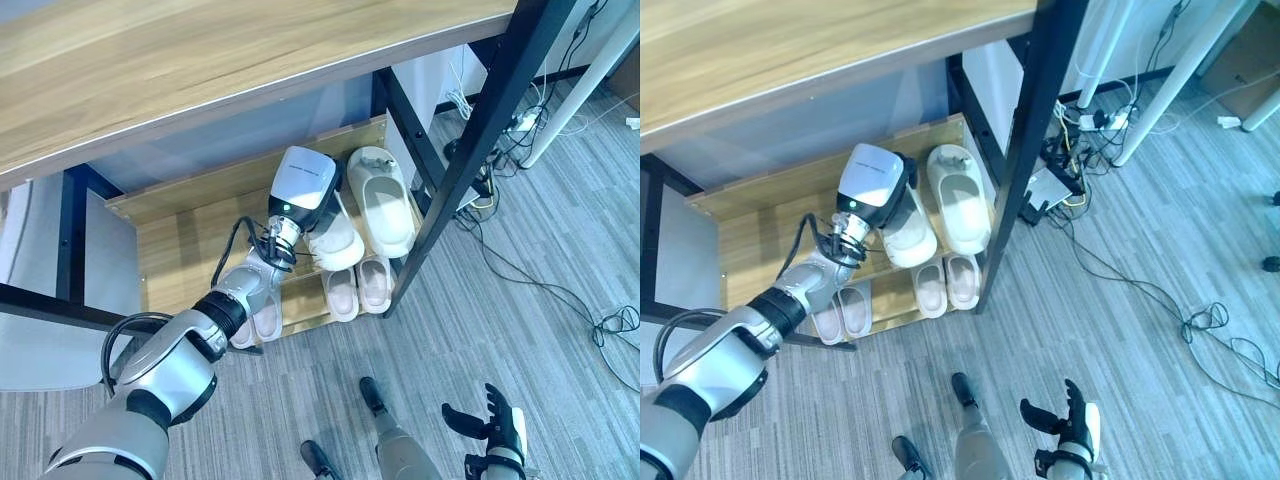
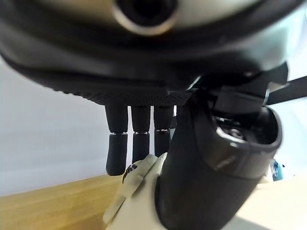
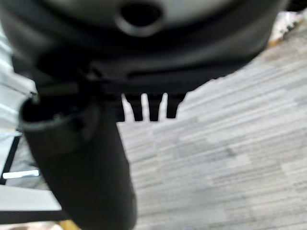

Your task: Arrange the slippers neatly on the shoe rack.

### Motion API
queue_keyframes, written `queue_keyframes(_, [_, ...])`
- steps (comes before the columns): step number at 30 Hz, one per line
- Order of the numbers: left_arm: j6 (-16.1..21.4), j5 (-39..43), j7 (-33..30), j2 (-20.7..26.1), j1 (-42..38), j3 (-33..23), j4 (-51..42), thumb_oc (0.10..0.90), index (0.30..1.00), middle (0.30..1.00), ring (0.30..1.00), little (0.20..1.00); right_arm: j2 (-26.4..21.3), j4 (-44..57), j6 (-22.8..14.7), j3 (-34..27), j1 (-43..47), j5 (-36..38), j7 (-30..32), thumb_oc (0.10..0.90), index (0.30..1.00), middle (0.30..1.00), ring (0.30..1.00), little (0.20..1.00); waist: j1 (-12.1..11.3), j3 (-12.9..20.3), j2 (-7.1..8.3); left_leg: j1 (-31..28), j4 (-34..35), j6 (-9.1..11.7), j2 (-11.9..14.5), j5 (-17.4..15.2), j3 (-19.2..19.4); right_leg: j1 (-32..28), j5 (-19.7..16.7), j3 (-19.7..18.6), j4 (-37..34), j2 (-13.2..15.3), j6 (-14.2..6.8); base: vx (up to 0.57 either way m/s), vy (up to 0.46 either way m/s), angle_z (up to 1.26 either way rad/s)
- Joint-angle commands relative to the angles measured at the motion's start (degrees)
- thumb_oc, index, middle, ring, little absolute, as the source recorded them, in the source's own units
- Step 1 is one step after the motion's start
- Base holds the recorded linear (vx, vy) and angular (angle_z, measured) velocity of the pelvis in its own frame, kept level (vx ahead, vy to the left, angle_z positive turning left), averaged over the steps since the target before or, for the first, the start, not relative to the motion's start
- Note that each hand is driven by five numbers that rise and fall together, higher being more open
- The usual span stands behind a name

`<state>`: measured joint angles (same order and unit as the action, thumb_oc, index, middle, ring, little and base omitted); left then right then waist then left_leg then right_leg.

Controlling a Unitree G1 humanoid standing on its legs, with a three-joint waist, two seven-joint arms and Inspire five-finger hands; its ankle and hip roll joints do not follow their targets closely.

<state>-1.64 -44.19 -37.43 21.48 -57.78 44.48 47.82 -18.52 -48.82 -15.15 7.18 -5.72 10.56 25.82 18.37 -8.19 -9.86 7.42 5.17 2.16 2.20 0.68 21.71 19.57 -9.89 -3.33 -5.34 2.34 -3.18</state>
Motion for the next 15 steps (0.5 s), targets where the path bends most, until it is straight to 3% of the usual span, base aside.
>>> queue_keyframes(1, [-1.32,-2.07,-2.86,-0.12,-5.99,-2.14,6.25,0.400,0.300,0.300,0.300,0.300,-4.05,2.11,-3.71,-0.60,1.36,-0.05,3.59,0.800,0.900,0.900,0.900,0.900,0.83,1.34,2.13,1.86,-0.17,3.39,2.69,0.29,-4.43,-2.84,6.16,3.66,0.34,2.94,-6.81,-0.01,-0.066,0.00])
queue_keyframes(8, [-1.88,-0.29,-1.88,-1.03,-13.77,1.03,13.44,0.400,0.300,0.300,0.300,0.300,-4.95,-0.32,-4.12,1.54,3.20,1.42,2.20,0.800,0.900,0.900,0.900,0.900,1.02,0.97,3.67,3.32,-0.17,3.78,3.61,0.61,-4.02,-0.78,5.70,3.47,0.34,2.17,-6.91,0.00,-0.008,0.02])
queue_keyframes(14, [-1.61,1.67,-1.14,-1.66,-15.68,0.52,14.15,0.400,0.300,0.300,0.300,0.300,-4.26,-0.41,-4.05,2.11,2.08,0.52,1.83,0.800,0.900,0.900,0.900,0.900,1.19,0.90,4.58,3.43,-0.17,3.99,4.09,0.81,-4.34,-0.49,5.63,4.01,0.34,2.08,-6.64,0.01,-0.021,-0.02])
queue_keyframes(15, [-1.61,1.66,-1.14,-1.62,-15.71,0.53,14.15,0.596,0.594,0.594,0.594,0.594,-4.24,-0.40,-4.05,2.13,2.12,0.52,1.83,0.800,0.900,0.900,0.900,0.900,1.21,0.94,4.66,3.63,-0.17,4.00,4.06,1.09,-4.32,-0.29,5.40,3.98,0.34,2.10,-6.58,0.00,0.000,0.00])
